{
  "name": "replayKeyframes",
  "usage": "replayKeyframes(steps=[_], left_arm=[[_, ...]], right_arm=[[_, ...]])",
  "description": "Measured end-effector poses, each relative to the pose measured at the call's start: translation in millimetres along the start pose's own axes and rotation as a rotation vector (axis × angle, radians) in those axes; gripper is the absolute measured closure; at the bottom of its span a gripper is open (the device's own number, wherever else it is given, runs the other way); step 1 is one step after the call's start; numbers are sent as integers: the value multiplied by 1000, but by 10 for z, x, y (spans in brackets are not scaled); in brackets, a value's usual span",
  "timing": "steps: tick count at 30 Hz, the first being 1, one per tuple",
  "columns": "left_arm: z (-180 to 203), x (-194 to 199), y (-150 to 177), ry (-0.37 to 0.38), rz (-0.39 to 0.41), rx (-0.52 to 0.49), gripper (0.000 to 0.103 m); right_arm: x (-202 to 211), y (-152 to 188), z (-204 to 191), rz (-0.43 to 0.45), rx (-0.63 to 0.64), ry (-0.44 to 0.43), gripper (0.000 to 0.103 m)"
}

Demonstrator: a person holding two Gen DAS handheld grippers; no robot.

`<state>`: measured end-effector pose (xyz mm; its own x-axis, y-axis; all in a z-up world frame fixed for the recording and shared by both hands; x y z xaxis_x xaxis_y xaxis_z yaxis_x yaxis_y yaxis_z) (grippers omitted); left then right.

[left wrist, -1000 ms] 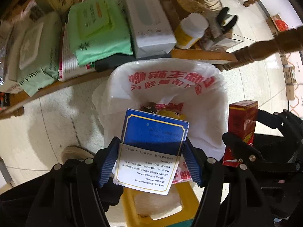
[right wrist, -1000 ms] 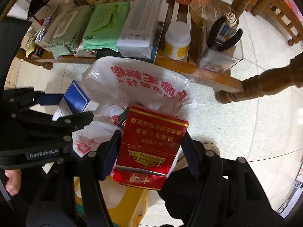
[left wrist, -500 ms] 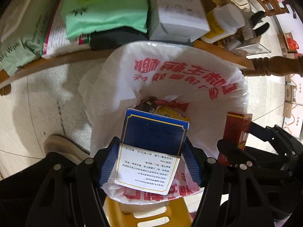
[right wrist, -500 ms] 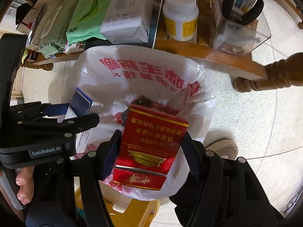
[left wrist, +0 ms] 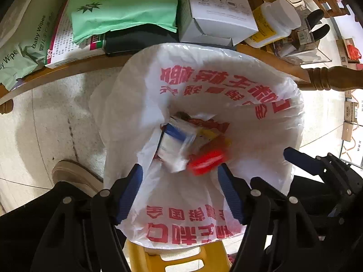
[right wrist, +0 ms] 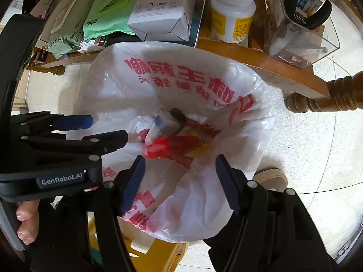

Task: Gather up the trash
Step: 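Lower both tools into the white bag and open them to drop the boxes, then lift both tools out of the bag and move them back over the table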

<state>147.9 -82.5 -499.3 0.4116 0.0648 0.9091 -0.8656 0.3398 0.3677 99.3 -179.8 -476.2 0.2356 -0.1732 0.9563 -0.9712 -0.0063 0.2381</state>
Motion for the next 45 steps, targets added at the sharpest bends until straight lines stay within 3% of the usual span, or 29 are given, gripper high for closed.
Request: replayKeyframes(steps=[2, 18, 27, 32, 37, 40, 45], left_arm=[[11, -4, -1, 0, 4, -3, 31], [11, 165, 82, -27, 53, 4, 28], [94, 561, 386, -147, 153, -36, 27], [197, 1009, 753, -168, 198, -92, 27], [318, 1600, 1224, -223, 221, -188, 24], [417, 2171, 1408, -244, 285, -212, 18], [663, 3153, 1597, -207, 367, -264, 8]], right_arm=[[2, -2, 5, 2, -2, 4, 34], [136, 36, -81, 37, 20, 24, 33], [476, 315, -255, 111, 58, 46, 33], [992, 628, -424, 181, 115, 40, 33], [1799, 1013, -509, 291, 192, 31, 18], [2381, 1170, -463, 359, 219, 50, 14], [3233, 1299, -296, 436, 225, 38, 10]])
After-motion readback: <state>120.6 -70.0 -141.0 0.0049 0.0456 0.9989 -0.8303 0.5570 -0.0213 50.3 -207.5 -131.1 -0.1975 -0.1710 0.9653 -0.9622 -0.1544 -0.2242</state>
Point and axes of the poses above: each gripper's, at about its wrist camera, not at the fingertips, and x roughly against the way its jaws point, z to its right, y to its underside, the point moved 6 cm from there along -x, roughly the way its jaws point, and after that the axes turned 11 degrees about -z, right-handed, at the moved point
